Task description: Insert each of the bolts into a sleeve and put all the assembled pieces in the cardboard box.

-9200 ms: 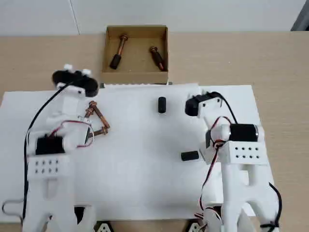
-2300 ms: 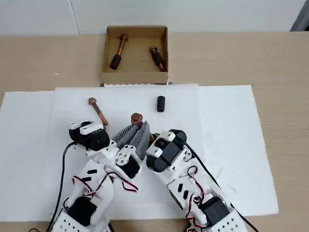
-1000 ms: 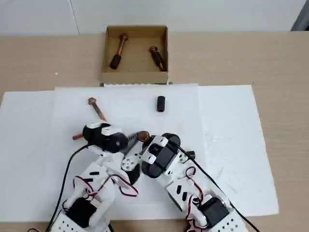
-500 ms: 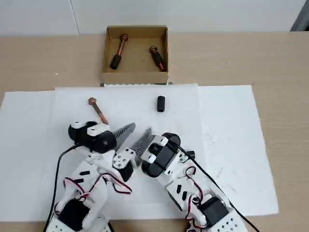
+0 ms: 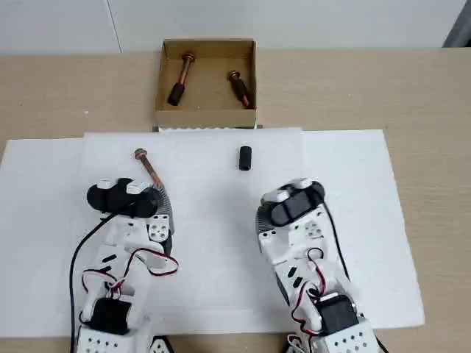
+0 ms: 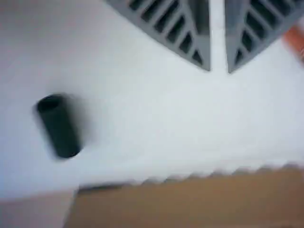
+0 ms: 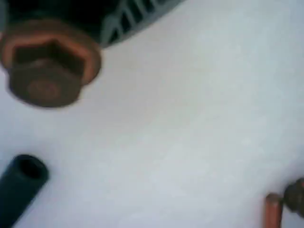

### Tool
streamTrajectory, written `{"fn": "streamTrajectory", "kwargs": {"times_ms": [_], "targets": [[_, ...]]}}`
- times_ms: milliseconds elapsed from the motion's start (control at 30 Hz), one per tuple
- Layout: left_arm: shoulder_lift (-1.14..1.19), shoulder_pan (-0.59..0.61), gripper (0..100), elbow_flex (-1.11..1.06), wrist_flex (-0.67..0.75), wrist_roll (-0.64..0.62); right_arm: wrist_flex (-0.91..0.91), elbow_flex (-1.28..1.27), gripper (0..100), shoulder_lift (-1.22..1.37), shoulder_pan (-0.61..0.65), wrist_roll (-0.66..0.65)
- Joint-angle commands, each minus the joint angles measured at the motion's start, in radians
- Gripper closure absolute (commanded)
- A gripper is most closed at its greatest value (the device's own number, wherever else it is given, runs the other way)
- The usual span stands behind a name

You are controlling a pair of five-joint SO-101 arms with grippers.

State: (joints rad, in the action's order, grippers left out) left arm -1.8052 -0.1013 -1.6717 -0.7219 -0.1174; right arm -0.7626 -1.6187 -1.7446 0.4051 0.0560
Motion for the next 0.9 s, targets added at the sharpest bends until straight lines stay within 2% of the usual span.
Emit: {"fn": "streamTrajectory", "kwargs": {"times_ms": [0,133,333,567,700,867], "targets": [[-0.009,0.052,99,-0.01,-0.014,0.008,-0.042,0.137,99.6,0.056,-0.022,0.048],[-0.009,0.08,99,-0.01,-0.034,0.011,-0.039,0.305,99.6,0.257,-0.022,0.057],[-0.009,0.091,99,-0.01,-0.074,0.012,-0.041,0.723,99.6,0.725,-0.022,0.138],[-0.009,0.091,99,-0.01,-0.075,0.012,-0.036,1.191,99.5,1.19,-0.022,0.13],[-0.009,0.091,99,-0.01,-0.123,0.012,-0.041,1.439,99.5,1.414,-0.022,0.127],[-0.009,0.091,99,-0.01,-0.135,0.012,-0.031,1.722,99.5,1.684,-0.022,0.066]]}}
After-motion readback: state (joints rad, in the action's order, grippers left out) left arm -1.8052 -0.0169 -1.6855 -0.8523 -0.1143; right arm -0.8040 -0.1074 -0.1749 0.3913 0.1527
